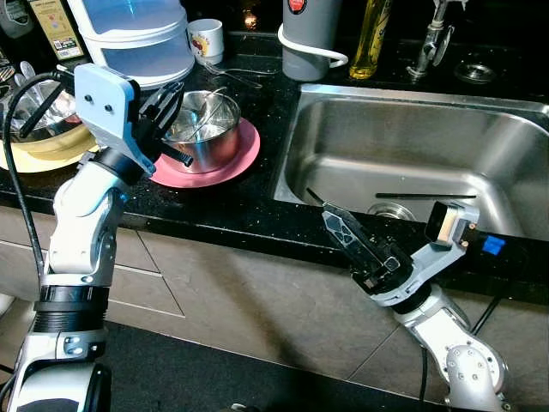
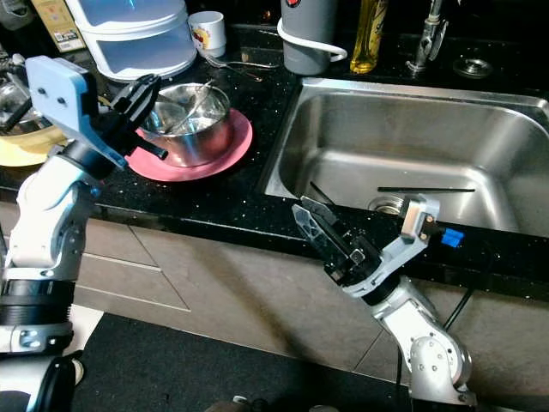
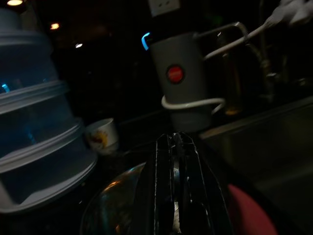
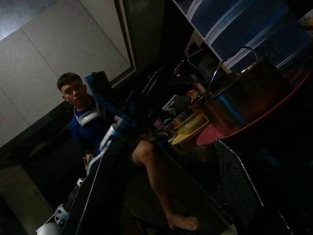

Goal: Kitchen organization

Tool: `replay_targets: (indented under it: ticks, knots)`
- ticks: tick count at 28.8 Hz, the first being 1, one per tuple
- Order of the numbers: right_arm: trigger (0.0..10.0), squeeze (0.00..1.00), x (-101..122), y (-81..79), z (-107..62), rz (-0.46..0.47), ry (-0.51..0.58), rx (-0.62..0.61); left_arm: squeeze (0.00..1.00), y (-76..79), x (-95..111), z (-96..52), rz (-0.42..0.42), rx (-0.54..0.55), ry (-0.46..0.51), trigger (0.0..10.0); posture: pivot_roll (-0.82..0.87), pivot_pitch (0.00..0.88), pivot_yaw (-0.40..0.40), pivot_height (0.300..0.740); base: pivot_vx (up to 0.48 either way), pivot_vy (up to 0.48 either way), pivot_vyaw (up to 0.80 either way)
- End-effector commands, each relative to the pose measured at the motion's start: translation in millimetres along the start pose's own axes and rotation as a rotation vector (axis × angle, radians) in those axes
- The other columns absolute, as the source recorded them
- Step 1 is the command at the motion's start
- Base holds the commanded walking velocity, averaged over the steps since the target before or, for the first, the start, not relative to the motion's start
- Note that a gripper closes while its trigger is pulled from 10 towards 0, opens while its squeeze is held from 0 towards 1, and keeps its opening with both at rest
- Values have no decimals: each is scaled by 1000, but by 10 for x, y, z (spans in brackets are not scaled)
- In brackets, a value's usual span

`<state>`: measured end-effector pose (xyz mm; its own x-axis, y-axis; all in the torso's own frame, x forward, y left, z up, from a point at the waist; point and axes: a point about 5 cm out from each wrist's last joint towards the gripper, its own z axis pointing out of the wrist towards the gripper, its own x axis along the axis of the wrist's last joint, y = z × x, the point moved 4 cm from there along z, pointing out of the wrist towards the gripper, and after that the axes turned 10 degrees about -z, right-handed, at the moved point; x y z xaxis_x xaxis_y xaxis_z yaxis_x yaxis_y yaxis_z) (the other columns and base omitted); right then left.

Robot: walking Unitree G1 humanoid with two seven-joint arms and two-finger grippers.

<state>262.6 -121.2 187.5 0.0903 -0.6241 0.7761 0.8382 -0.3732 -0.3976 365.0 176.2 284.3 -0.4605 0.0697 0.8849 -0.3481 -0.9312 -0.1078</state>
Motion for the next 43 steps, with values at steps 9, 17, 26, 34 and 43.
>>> replay_targets:
  ticks: [9,17,26,34,43]
  knots:
    - [10000,0,-11,7,-12,-5,-14,-9,0,-32,134,13,11,10,35,10000,-64,86,14,740,0,0,0]
    - [10000,0,-20,15,-16,3,-15,-11,0,260,562,117,-120,-165,146,10000,-64,87,15,740,0,0,0]
    - [10000,0,-24,20,-11,3,-13,-15,0,227,940,163,-193,-201,236,10000,-60,85,18,740,0,0,0]
    - [10000,0,-9,333,-55,-46,-2,-253,0,173,792,311,-135,-176,178,10000,-65,78,31,740,0,0,0]
    - [10000,0,13,377,-76,-8,31,-294,0,286,713,392,-158,-227,154,10000,-68,77,44,740,0,0,-418]
